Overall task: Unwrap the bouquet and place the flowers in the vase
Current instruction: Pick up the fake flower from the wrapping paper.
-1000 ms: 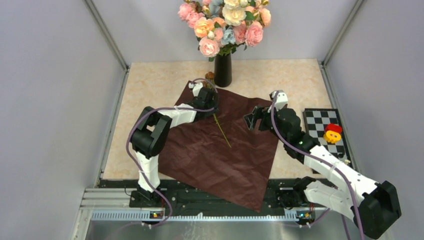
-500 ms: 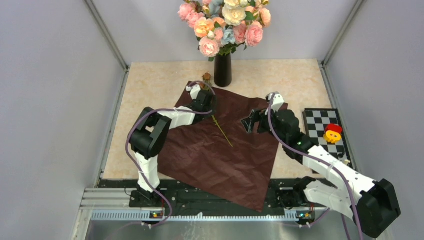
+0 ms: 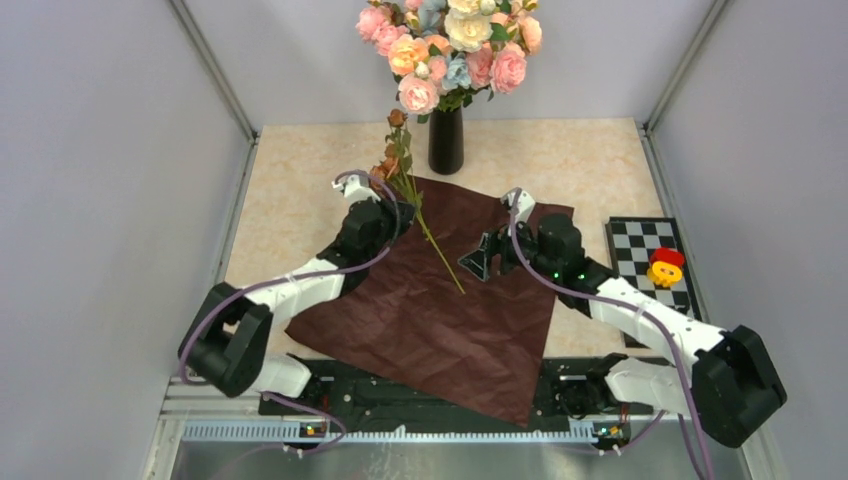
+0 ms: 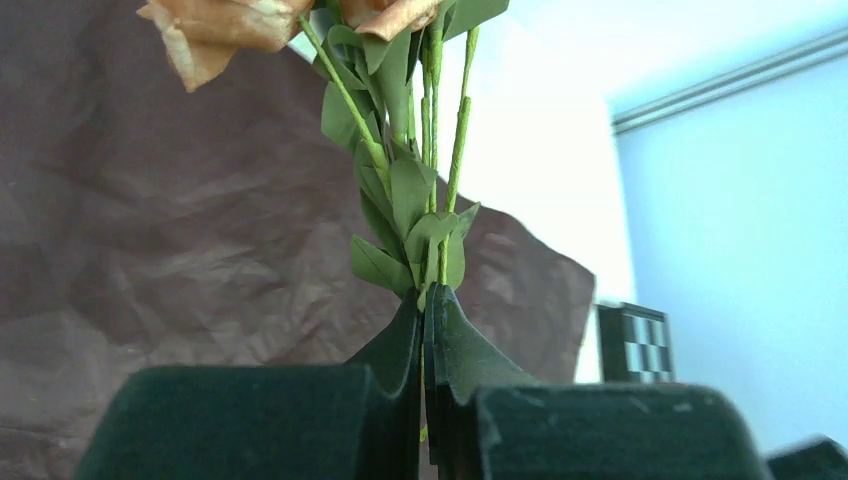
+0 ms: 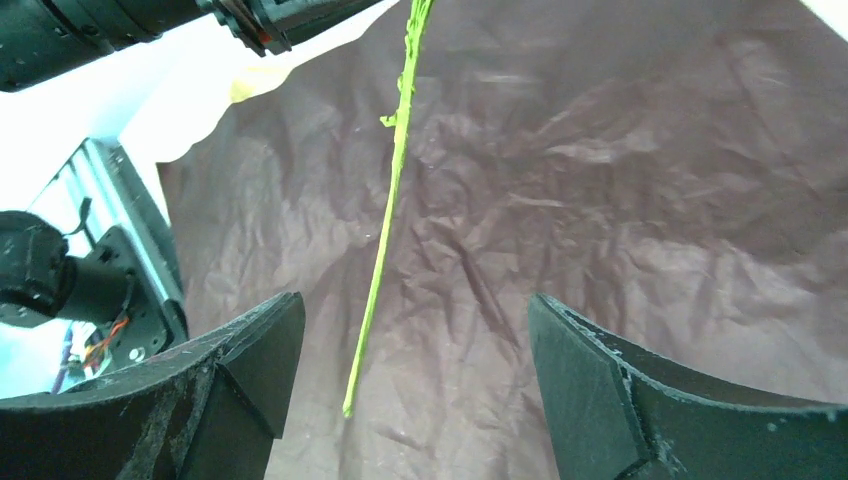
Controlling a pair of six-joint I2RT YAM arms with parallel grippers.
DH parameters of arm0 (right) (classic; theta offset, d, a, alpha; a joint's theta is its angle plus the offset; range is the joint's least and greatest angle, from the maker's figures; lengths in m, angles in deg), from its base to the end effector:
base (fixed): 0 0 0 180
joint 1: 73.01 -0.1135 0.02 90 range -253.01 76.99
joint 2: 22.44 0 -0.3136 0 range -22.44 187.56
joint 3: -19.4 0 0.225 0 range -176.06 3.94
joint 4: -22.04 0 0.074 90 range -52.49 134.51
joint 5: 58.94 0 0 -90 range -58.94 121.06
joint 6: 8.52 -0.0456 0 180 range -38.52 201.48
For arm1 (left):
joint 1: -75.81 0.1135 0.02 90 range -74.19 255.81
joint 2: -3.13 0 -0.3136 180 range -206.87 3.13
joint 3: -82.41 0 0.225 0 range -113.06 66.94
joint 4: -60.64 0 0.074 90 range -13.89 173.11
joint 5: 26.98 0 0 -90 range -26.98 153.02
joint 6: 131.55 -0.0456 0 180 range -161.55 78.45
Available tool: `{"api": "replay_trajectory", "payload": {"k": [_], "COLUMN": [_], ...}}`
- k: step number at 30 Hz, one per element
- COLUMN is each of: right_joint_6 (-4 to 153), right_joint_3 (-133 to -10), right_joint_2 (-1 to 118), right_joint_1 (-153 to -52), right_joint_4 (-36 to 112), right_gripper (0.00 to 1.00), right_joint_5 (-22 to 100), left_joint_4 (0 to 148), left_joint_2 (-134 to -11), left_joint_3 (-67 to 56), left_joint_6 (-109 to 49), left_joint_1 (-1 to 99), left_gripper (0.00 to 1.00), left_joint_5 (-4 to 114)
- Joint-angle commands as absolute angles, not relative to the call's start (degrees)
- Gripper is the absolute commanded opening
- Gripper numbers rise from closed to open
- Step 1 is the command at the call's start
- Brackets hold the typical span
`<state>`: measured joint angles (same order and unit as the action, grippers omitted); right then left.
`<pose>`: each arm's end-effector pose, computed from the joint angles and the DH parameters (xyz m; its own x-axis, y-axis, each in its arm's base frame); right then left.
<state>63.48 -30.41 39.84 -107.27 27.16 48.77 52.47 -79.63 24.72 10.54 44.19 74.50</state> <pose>0.1623 0.1273 0.3070 -0.4773 0.0311 -0.8782 -0.6608 0.6461 0.3820 0.2584 -0.1484 0.2948 -0.4295 -0.6435 -0.6335 0.0207 0.6943 -0.7194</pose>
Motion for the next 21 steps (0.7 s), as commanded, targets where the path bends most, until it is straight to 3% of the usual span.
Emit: {"api": "replay_trajectory", "payload": {"k": [1,8,17,19,21], "right_joint_6": [62.75,60.67,61.17,61.28,61.27], "right_joint_3": [-36.15,-40.28,-45.60,-46.34,-46.44], "right_joint_2": [43.92,51.83,59.62,60.34,60.37], "right_joint_1": [-108.69,-111.59,-114.88,-115.47,-115.64], "right_joint_4": [22.28,20.85,21.55,21.77,21.92], "right_gripper": [0.81,0.70,0.43,0.30,0.05], "right_joint_5": [57.58,60.72,64.39,64.37,63.31], "left_joint_4": [39.61,35.00,32.24,31.79,31.92], "left_joint_2": [-72.09,-63.42,-60.68,-60.55,-60.46], "left_joint_3": [30.31,37.03,40.83,41.02,40.88], "left_joint_6": [11.86,11.96,12.59,12.48,11.82], "left_joint_1": [43.54,42.67,42.59,42.58,42.59], "left_gripper": [0.00,0.00,0.00,0.00,0.00], "left_joint_5": [71.58,71.38,71.13,70.79,70.38]}}
